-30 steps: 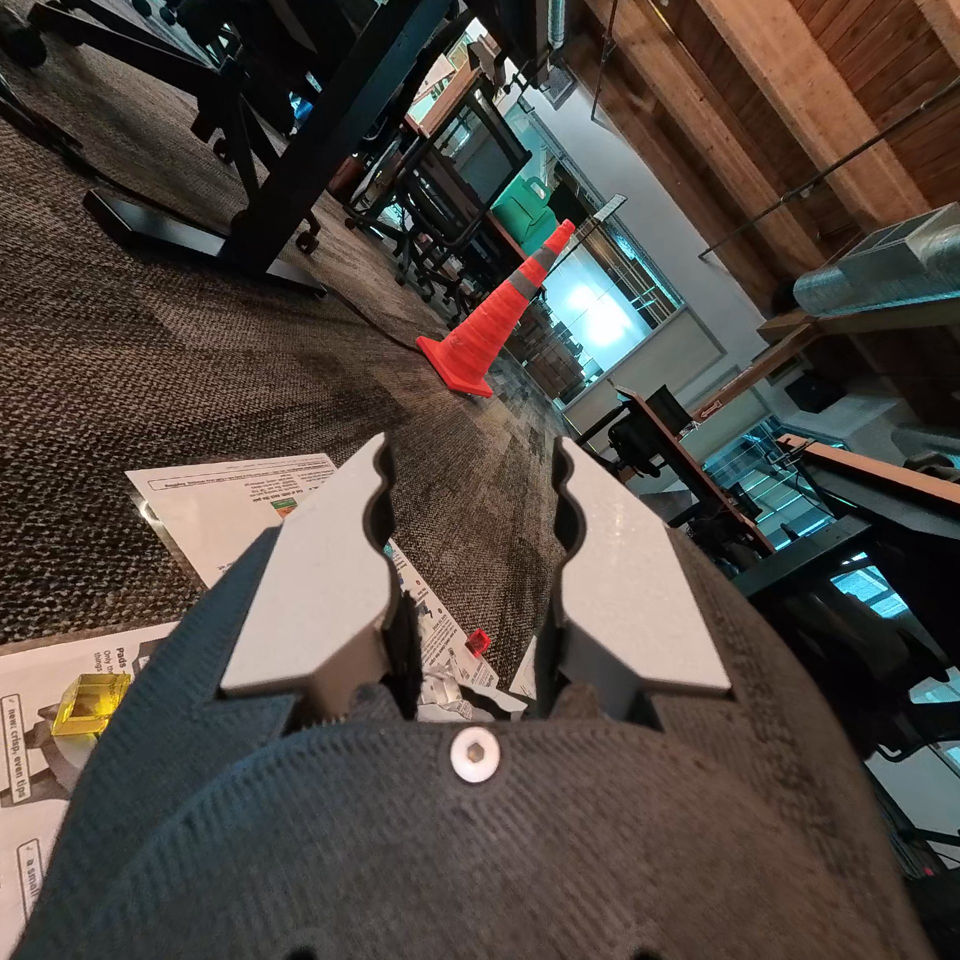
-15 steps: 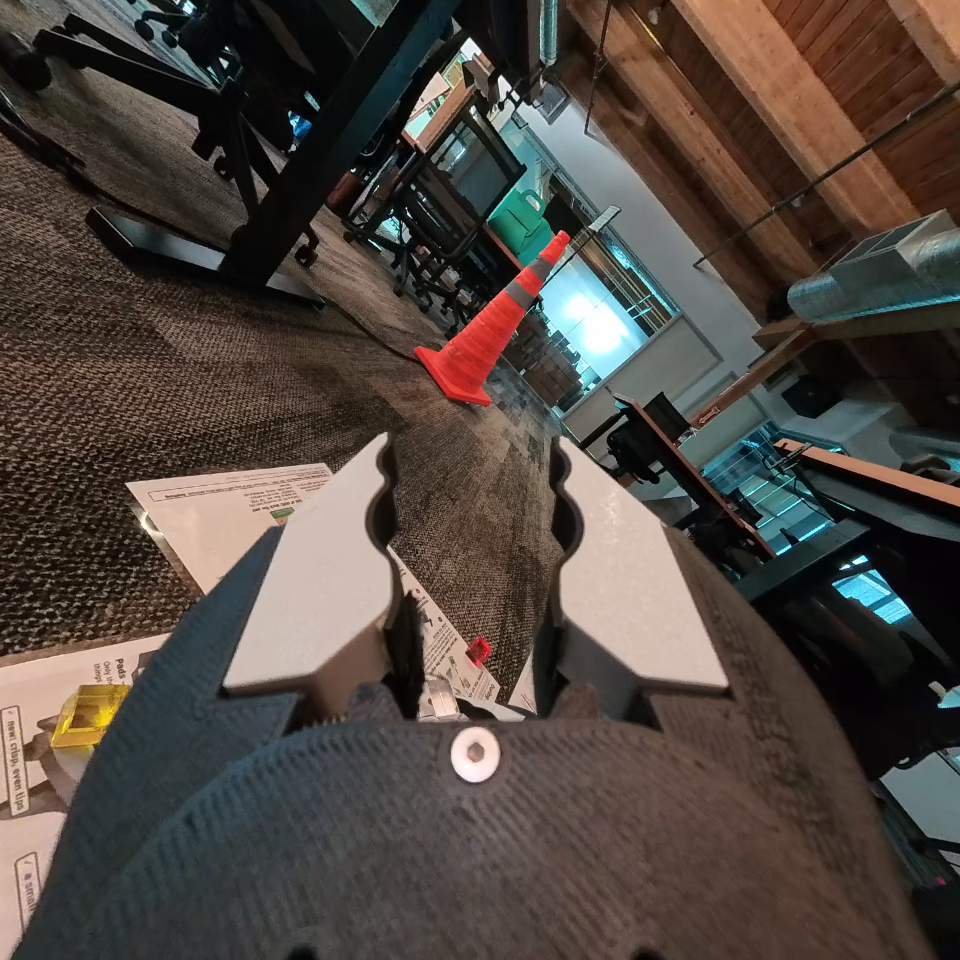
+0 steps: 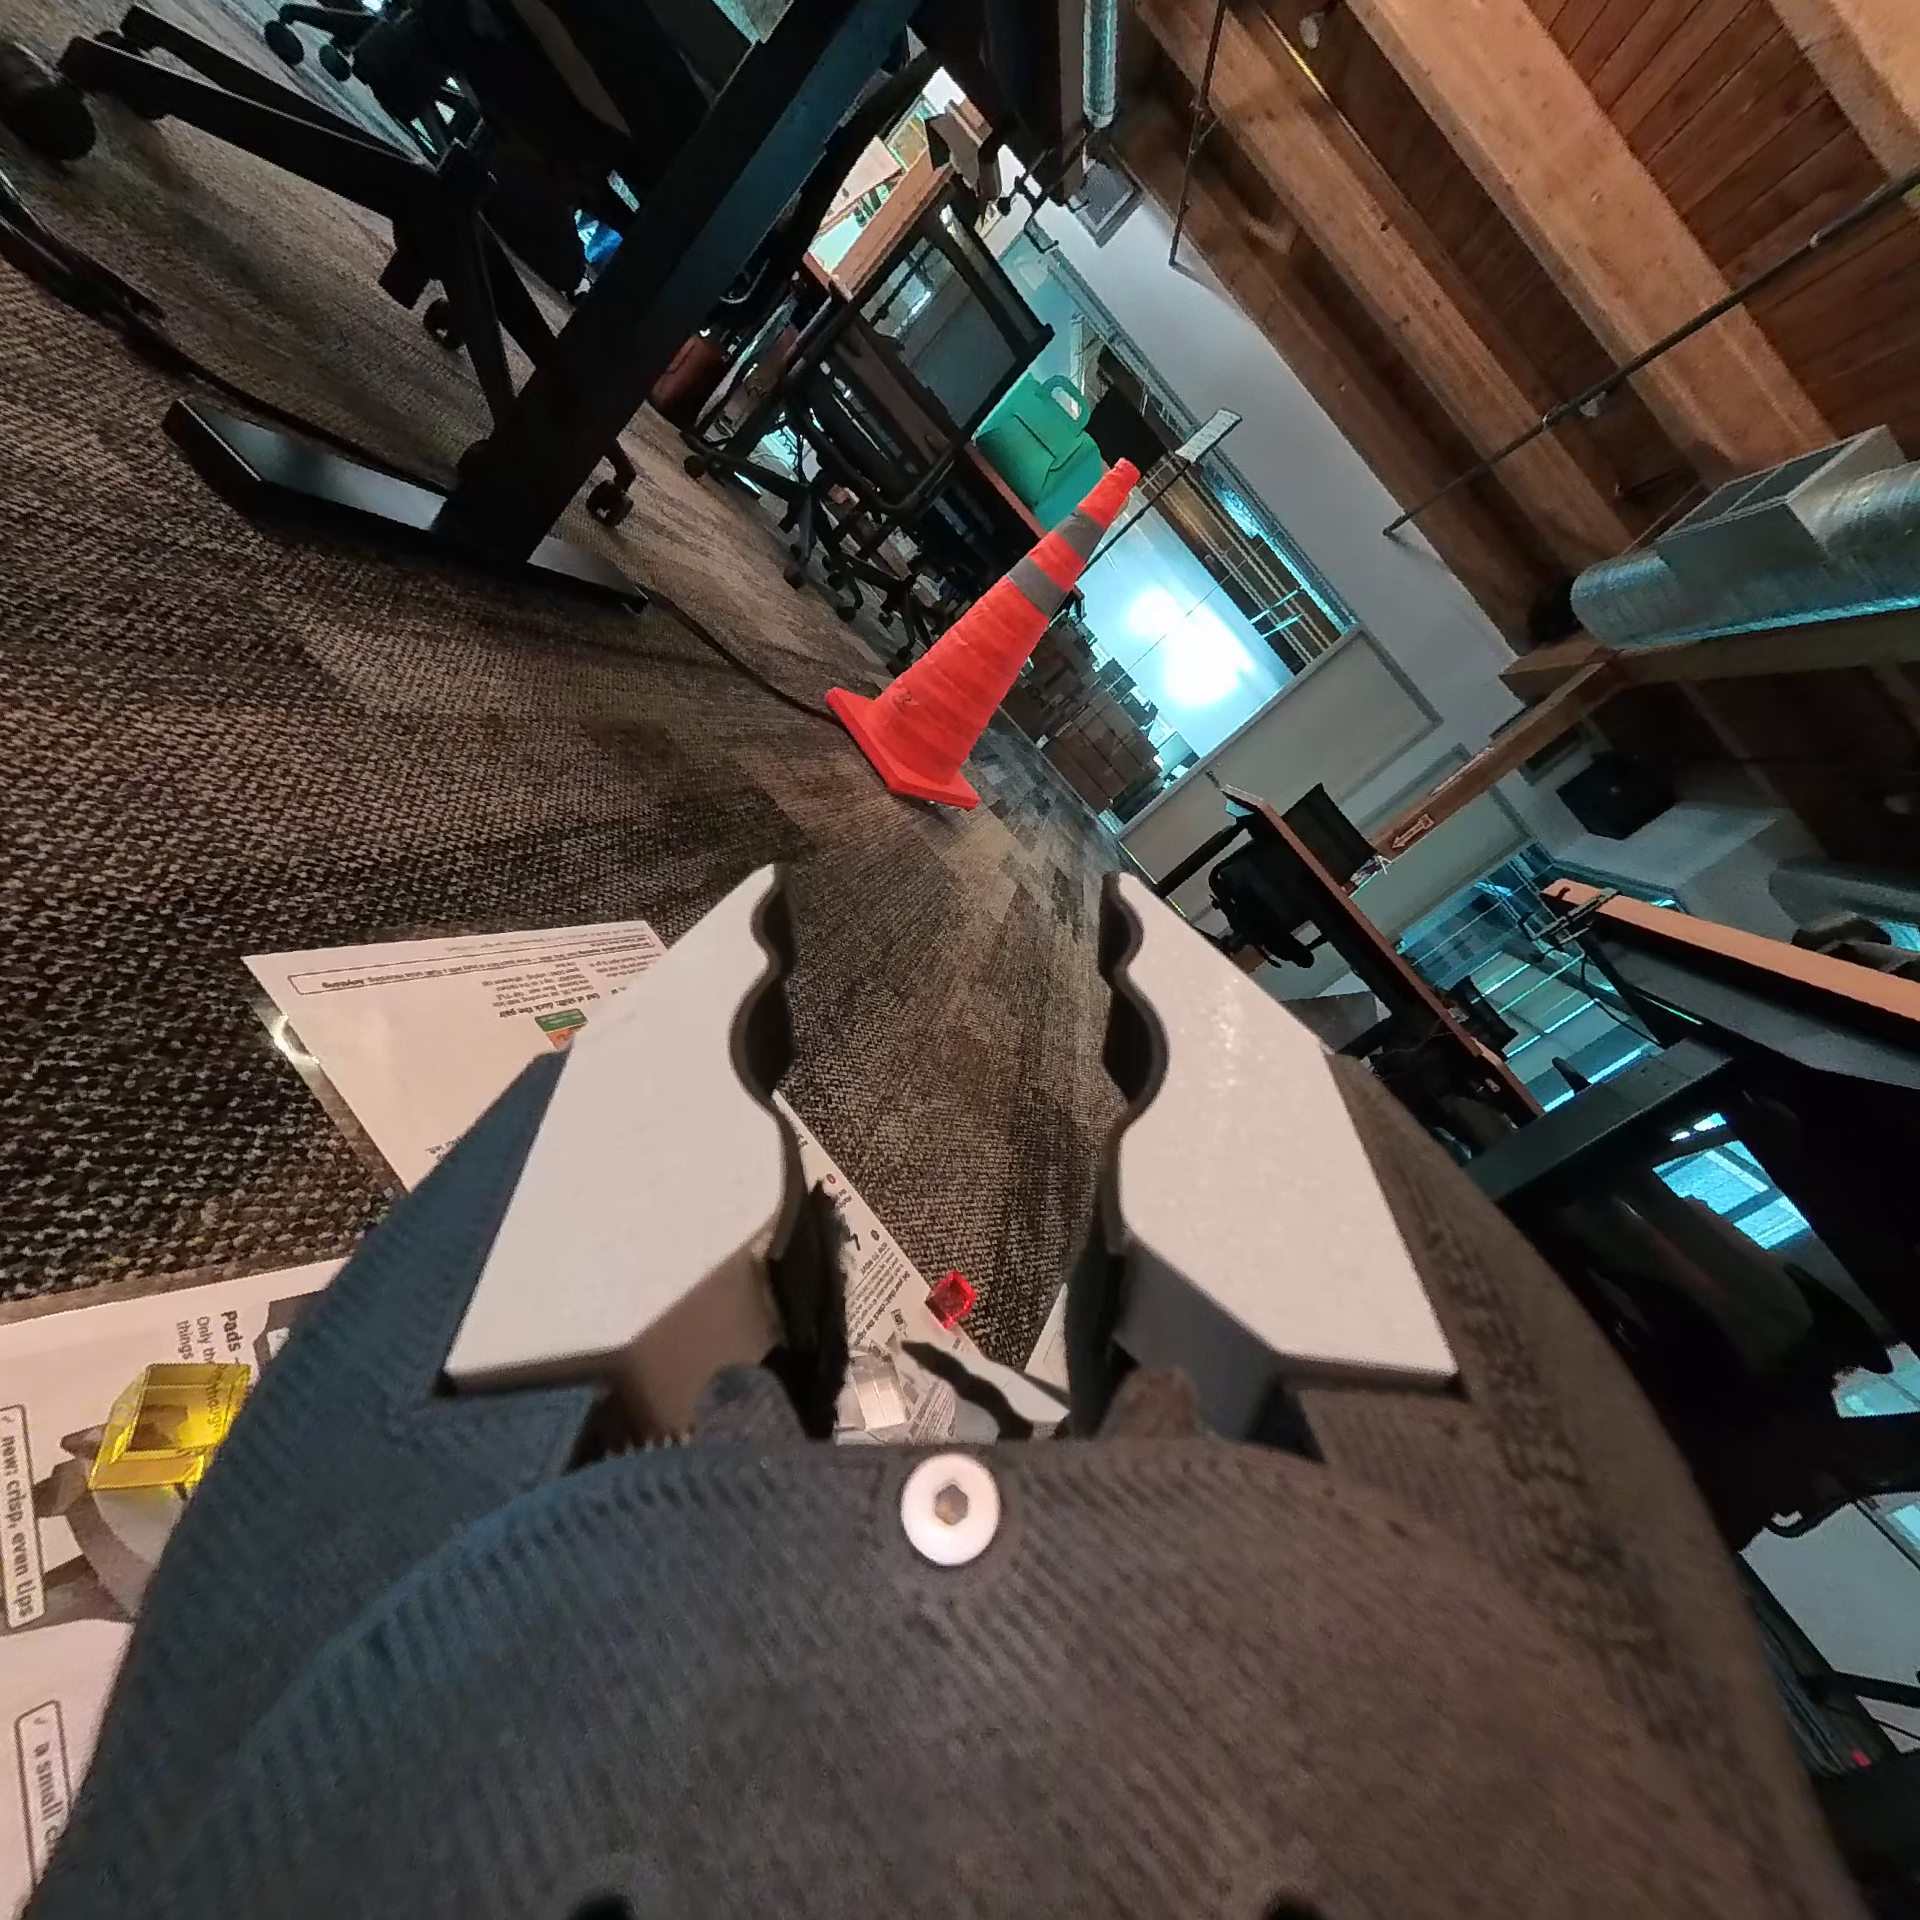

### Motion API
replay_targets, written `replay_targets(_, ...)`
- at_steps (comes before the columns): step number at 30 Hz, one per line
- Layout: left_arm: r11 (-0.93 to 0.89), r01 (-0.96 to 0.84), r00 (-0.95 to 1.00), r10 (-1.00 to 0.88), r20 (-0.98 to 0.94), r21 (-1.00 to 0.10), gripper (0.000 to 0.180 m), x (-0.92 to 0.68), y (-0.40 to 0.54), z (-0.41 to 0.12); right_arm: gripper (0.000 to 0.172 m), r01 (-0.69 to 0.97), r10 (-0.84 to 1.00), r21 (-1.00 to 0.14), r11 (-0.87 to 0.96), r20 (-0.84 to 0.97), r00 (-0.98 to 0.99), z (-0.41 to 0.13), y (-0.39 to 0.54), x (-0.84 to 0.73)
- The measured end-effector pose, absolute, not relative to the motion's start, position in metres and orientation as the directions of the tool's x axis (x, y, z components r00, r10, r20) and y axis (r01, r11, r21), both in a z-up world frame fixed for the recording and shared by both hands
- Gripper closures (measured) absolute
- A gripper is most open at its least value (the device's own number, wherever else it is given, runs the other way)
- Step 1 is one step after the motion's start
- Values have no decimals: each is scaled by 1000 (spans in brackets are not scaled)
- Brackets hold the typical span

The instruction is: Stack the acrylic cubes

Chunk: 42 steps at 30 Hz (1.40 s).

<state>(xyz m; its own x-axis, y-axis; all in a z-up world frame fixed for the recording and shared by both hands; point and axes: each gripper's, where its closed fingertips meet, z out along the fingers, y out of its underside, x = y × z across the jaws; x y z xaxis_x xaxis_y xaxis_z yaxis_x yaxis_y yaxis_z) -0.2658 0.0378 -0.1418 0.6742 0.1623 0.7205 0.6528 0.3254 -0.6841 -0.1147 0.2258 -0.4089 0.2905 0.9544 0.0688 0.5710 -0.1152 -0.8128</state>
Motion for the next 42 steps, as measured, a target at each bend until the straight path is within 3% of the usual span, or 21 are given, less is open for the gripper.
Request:
replay_targets(3, 325, 655, 672, 160, 723, -682, 123, -266, 38, -142, 84, 555, 978, -831, -29, 90, 186, -396, 208, -129)
replay_targets(7, 327, 656, 672, 157, 724, -680, 123, -265, 38, -141, 100, 601, 992, -799, 16, 89, 93, -394, 188, -144)
replay_targets(13, 329, 657, 672, 153, 725, -678, 123, -265, 38, -140, 116, 804, 993, -595, 5, 96, 65, -416, 185, -145)
replay_targets(20, 322, 657, 676, 149, 722, -682, 123, -262, 40, -140, 118, 912, 983, -410, 11, 173, 66, -438, 191, -136)
replay_targets(33, 321, 659, 676, 143, 723, -680, 123, -261, 41, -140, 145, 915, 984, -403, -15, 159, 86, -445, 193, -134)
replay_targets(42, 326, 661, 673, 138, 726, -675, 123, -262, 40, -139, 147, 899, 996, -438, -23, 69, 59, -434, 180, -138)
